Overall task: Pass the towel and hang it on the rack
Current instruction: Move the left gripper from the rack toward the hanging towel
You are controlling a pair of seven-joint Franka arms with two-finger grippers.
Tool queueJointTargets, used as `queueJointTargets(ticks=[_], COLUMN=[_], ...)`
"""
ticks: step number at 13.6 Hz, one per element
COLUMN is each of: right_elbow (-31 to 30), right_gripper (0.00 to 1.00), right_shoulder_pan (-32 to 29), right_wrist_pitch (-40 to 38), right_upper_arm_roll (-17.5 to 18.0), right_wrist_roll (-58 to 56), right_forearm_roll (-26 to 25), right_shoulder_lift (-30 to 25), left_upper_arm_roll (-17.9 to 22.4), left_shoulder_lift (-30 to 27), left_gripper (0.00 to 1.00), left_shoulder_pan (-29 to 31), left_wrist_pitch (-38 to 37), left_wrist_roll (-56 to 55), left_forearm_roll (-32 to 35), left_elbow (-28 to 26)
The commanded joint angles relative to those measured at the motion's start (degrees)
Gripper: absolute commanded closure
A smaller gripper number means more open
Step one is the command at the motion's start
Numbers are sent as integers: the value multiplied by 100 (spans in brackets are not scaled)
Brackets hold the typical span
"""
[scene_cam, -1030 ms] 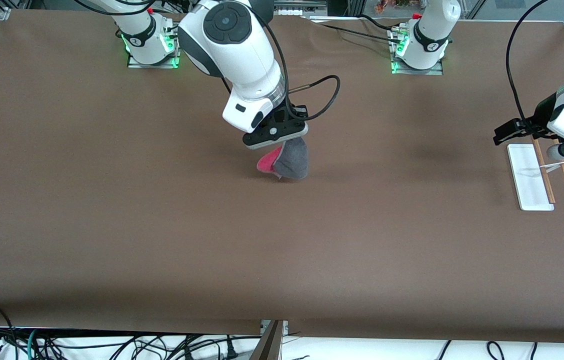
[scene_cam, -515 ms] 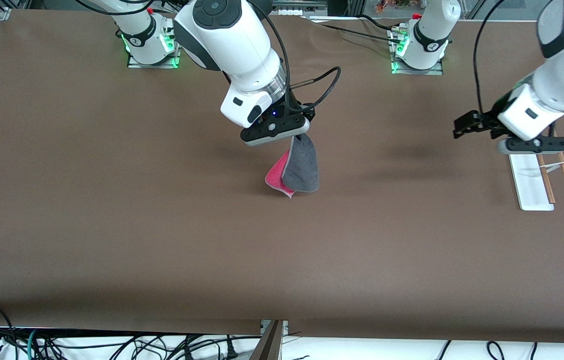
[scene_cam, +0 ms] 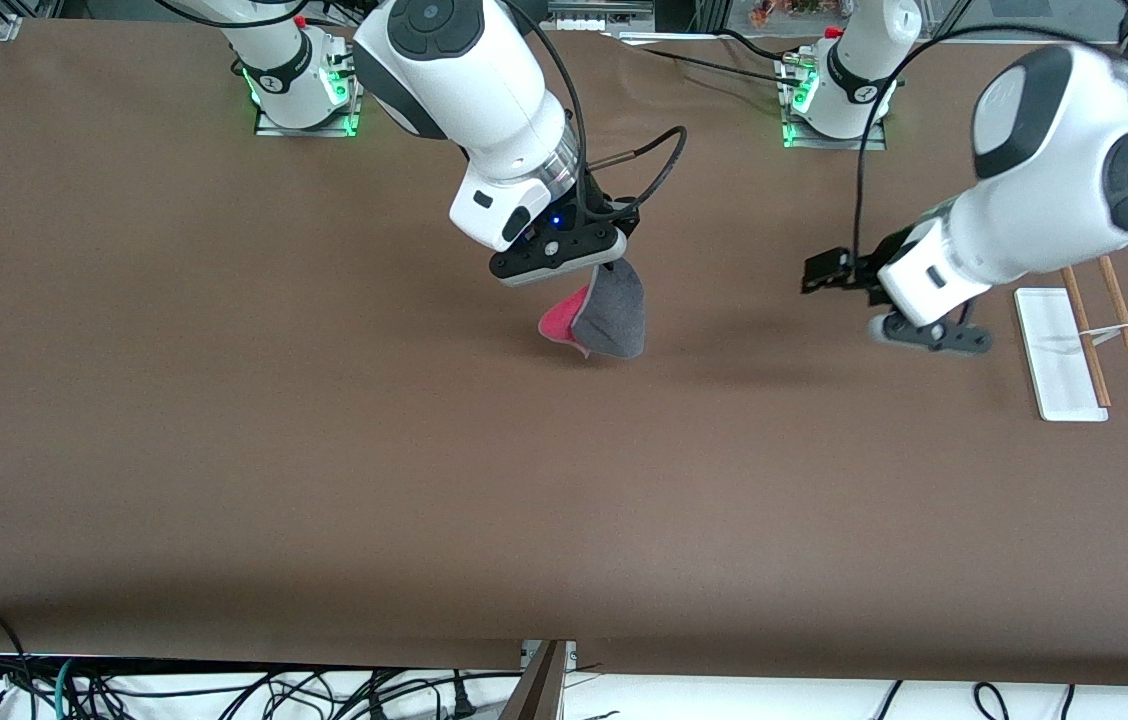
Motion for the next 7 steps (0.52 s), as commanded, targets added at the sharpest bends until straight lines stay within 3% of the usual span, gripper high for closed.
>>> queueJointTargets(ticks=[1,4,7], right_elbow=[177,177,229], right_gripper=[100,100,100], right_shoulder_pan=[35,35,27], right_wrist_pitch=[-16,-16,-16], right_upper_arm_roll=[28,29,20], right_wrist_roll=[86,86,77], right_forearm_roll=[120,129,383], right_shoulder_lift=[54,54,28], left_upper_arm_roll=[-203,-221,-213], left_shoulder_lift=[586,895,1412], left_gripper=[0,0,0], left_shoulder_pan=[16,7,226], left_wrist_pitch=[726,1335,1520], left_wrist_roll=[1071,2256,4443], left_forearm_roll=[-231,-1002,-1994], left_elbow=[302,267,267])
